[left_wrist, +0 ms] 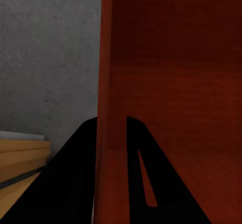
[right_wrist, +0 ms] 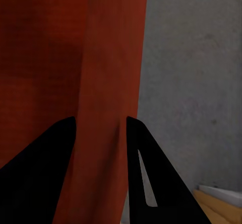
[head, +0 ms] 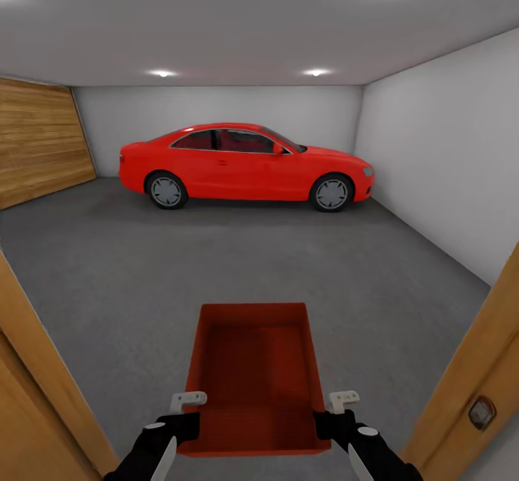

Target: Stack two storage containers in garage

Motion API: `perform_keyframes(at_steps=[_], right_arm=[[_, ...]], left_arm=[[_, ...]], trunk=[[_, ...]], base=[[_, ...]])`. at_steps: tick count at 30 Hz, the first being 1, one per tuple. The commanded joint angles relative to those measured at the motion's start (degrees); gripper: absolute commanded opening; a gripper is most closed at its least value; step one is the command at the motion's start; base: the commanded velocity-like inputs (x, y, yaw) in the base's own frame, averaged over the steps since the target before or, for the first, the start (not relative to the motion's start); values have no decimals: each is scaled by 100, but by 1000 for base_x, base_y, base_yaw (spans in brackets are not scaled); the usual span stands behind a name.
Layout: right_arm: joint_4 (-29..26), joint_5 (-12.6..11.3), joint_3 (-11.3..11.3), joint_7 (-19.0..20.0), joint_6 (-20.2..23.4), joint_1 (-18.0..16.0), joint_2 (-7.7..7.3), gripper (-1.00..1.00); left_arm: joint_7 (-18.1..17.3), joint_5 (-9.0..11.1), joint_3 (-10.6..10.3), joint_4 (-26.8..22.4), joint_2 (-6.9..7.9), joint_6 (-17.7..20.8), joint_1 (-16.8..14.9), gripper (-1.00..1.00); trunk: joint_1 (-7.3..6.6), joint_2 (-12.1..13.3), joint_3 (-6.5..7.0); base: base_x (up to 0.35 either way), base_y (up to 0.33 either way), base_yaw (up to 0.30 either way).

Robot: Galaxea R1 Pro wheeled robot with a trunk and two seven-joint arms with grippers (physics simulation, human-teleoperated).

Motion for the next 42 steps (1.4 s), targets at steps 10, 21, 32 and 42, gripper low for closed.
perform_keyframes(at_steps=[10,21,32,42], right_arm=[[-138,-81,39,148,-76,-5,-5,-100],[-138,-80,39,148,-76,-5,-5,-100],[-138,-77,39,148,-76,-5,-5,-100],[-138,-77,39,148,-76,-5,1,-100]], left_arm=[[124,-94,-3,1,10,43,-1,-100],[124,-94,-1,1,10,43,1,-100],[124,-94,3,1,10,43,2,-100],[124,-94,-1,0,9,43,2,-100]], trunk=[[3,-7,-9],[3,-7,-9],[3,-7,-9],[3,-7,-9]], base=[[270,0,0],[36,52,0],[2,5,0],[1,0,0]])
